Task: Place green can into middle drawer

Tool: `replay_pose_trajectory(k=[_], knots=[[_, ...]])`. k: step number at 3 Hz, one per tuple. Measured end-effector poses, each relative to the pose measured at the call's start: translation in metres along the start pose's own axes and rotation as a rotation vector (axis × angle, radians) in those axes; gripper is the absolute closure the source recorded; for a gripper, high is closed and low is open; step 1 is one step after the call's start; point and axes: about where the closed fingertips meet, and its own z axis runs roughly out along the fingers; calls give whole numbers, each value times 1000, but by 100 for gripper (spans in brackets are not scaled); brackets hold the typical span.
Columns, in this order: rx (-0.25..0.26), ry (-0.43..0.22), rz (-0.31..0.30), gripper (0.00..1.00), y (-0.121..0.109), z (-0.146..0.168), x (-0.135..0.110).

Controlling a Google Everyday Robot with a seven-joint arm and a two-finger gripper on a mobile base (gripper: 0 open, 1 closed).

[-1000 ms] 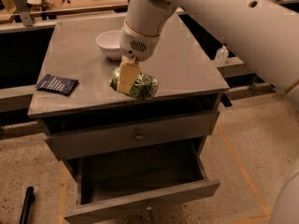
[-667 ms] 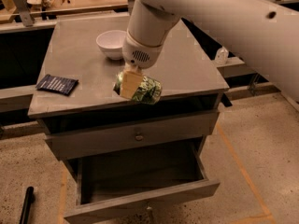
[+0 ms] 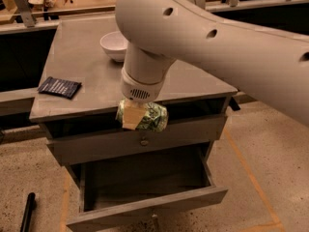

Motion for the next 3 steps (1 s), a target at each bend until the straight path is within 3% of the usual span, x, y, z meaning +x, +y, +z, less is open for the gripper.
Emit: replay_pose_trajectory(k=[1,2,3], knots=[[23,25,3,100,-3,6,3],[1,15,3,100,12,39,32],[-17,-21,14,100,38,86,98]])
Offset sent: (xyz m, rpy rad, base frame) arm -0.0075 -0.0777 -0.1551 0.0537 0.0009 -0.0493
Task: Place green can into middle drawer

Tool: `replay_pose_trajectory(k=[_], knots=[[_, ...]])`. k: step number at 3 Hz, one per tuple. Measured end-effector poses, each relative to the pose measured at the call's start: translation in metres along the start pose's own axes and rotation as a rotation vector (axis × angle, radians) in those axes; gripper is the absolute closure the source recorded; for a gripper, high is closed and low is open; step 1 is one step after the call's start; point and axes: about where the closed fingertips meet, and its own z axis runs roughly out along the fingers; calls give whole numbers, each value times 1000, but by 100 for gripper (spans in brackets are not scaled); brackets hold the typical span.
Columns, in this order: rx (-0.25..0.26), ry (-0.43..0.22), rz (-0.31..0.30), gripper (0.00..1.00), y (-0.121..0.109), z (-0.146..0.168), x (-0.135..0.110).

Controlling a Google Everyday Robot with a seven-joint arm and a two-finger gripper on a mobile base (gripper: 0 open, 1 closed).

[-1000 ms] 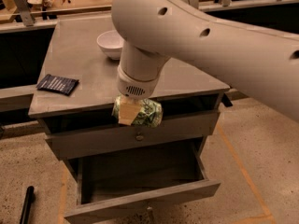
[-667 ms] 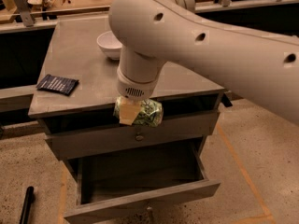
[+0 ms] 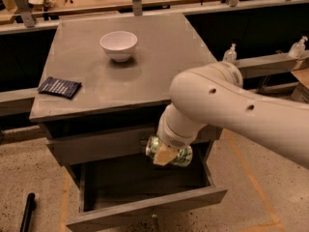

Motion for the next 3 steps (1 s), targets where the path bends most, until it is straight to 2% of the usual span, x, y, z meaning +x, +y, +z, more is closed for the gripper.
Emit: replay_pose_trajectory(k=[1,2,3], knots=[[56,-24,-20,100,-9,3,8],[45,50,-56,100,-6,12,15],[60,76,8,100,-26,27,80]])
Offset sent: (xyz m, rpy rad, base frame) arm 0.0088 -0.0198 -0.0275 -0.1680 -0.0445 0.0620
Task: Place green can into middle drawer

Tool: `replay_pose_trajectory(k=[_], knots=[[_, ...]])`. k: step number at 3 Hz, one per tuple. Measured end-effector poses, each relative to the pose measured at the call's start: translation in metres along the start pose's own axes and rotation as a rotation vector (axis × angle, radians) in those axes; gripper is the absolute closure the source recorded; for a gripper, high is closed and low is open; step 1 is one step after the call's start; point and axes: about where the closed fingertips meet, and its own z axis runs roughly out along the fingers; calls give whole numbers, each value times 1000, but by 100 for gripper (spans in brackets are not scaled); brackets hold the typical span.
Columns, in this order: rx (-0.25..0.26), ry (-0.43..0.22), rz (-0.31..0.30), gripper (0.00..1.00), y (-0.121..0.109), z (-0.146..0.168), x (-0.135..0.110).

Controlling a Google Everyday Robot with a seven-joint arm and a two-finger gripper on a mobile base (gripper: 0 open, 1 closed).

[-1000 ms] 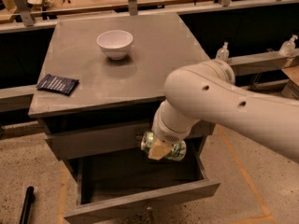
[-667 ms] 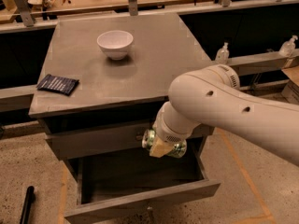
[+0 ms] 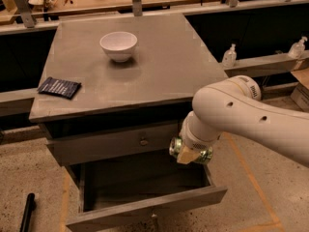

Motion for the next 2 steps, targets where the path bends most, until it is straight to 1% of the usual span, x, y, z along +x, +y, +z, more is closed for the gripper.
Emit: replay_pose_trajectory(k=[1,2], knots=[[49,-31,18,100,-17,20,71],[49,-31,21,100,-16,19,71]])
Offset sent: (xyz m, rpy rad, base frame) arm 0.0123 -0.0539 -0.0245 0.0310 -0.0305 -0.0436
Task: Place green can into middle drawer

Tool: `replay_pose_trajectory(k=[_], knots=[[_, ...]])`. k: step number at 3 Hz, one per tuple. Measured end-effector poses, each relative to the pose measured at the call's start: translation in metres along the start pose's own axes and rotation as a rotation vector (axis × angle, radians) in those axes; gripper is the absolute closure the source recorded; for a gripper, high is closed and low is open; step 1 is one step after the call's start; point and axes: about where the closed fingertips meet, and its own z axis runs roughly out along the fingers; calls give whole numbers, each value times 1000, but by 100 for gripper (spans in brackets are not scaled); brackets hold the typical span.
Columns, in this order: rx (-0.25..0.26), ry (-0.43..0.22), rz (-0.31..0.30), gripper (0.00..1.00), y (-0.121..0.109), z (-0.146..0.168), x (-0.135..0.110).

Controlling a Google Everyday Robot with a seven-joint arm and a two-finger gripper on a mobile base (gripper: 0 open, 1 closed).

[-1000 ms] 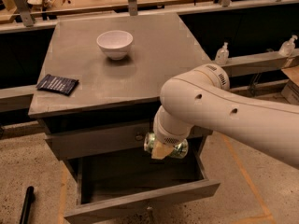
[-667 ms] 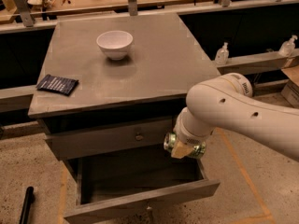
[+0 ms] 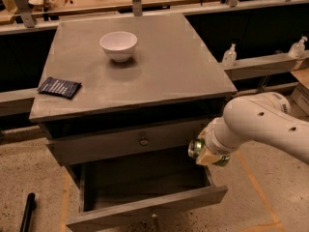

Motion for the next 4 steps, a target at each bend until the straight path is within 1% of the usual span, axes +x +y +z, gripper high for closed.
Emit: replay_pose_trajectory(k=[1,2,3,4], knots=[[-65,-62,-22,100,14,30,-3],[-182,-189,-73,100,52,89,-11],[-226,-220,-101,100,67,111,-9],[-227,-222,-103,100,67,112,-10]])
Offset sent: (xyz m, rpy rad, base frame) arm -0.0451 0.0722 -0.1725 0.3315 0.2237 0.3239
